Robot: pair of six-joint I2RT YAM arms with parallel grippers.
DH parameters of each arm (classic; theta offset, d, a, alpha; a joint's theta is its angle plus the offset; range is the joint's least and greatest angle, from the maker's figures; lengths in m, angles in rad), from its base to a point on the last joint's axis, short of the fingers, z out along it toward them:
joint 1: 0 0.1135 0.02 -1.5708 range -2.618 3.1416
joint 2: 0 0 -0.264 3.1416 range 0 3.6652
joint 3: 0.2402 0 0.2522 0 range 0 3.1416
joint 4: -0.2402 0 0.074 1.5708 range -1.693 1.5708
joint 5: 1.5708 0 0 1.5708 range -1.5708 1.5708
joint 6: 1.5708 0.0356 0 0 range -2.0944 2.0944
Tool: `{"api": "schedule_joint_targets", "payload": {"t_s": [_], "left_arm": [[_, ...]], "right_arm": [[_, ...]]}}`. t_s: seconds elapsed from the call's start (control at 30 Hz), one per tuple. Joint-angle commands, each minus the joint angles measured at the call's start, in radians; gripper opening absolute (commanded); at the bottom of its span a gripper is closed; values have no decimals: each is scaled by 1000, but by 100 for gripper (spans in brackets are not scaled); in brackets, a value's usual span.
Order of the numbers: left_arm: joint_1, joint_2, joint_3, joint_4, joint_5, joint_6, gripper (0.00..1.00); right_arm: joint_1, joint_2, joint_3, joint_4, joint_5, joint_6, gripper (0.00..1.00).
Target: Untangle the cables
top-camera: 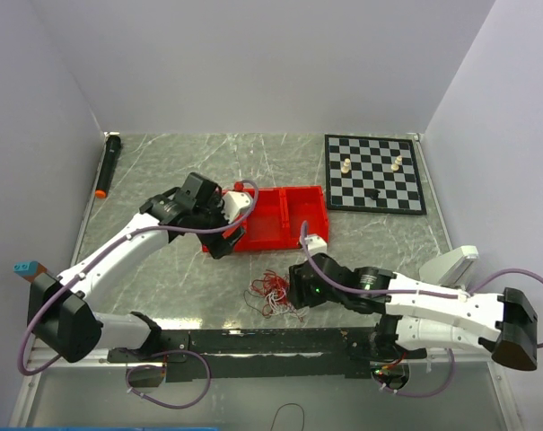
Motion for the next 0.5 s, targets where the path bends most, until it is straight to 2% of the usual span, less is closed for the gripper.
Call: {"api": "schedule_joint_targets", "payload": {"t_s": [0.0, 0.17, 0.33, 0.47], "left_arm": [[-42, 30, 75, -28, 108, 22, 88], [-140, 63, 54, -18, 176, 28, 89], [-241, 115, 22, 39, 158, 40, 88], [-290, 171, 14, 83, 150, 40, 83]], "right_arm": [[-26, -43, 67, -60, 85, -13, 54], [-101, -19, 20, -48, 31, 24, 49], [-143, -8, -40, -31, -9, 70, 49], [-209, -9, -103, 50, -76, 70, 47]]}}
